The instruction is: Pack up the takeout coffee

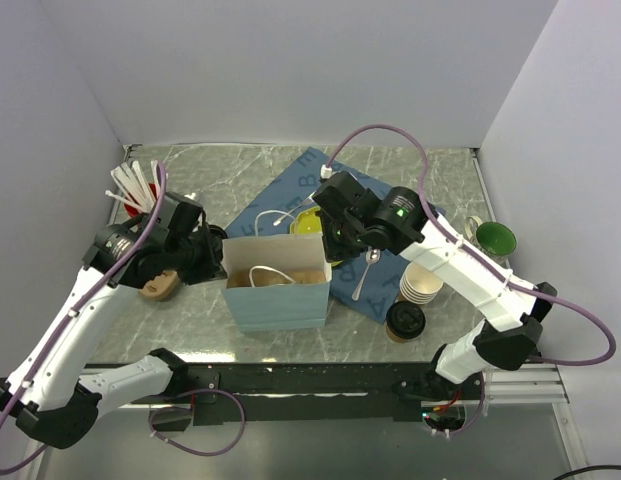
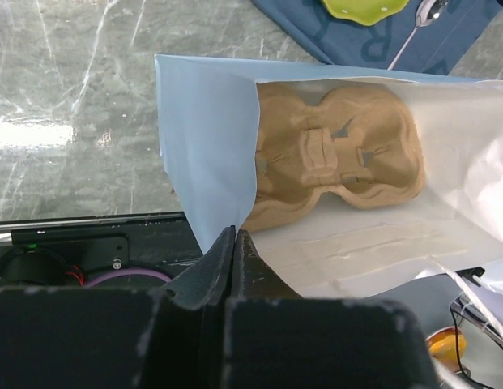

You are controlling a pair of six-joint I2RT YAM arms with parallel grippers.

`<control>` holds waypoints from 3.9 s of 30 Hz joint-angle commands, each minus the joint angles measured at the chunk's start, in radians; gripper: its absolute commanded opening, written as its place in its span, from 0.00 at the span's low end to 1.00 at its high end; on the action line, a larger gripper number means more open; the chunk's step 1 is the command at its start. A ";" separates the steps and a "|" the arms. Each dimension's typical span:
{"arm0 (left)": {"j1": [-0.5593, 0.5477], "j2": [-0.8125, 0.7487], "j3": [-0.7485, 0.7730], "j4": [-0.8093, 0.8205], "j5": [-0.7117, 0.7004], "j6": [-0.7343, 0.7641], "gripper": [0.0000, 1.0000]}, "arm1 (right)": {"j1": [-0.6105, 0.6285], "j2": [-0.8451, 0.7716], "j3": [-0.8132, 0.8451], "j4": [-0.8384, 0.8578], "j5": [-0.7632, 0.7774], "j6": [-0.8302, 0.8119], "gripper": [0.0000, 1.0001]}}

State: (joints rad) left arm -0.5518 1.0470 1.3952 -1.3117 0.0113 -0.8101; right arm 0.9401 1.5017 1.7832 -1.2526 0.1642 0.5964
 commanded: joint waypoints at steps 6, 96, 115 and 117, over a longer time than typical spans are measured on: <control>0.000 -0.016 0.154 -0.032 -0.008 -0.054 0.01 | -0.009 -0.029 0.154 -0.065 0.026 -0.041 0.00; 0.003 -0.021 0.168 -0.057 -0.086 0.080 0.16 | -0.486 -0.494 -0.643 -0.142 -0.094 0.195 0.68; 0.001 -0.001 0.197 -0.061 -0.102 0.121 0.66 | -0.483 -0.494 -0.820 -0.047 -0.008 0.295 0.78; 0.003 0.001 0.197 -0.060 -0.105 0.126 0.67 | -0.485 -0.488 -0.821 -0.045 -0.006 0.299 0.79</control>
State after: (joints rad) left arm -0.5518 1.0473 1.5524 -1.3518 -0.0784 -0.7139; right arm 0.4603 0.9977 0.9623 -1.3239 0.1013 0.8715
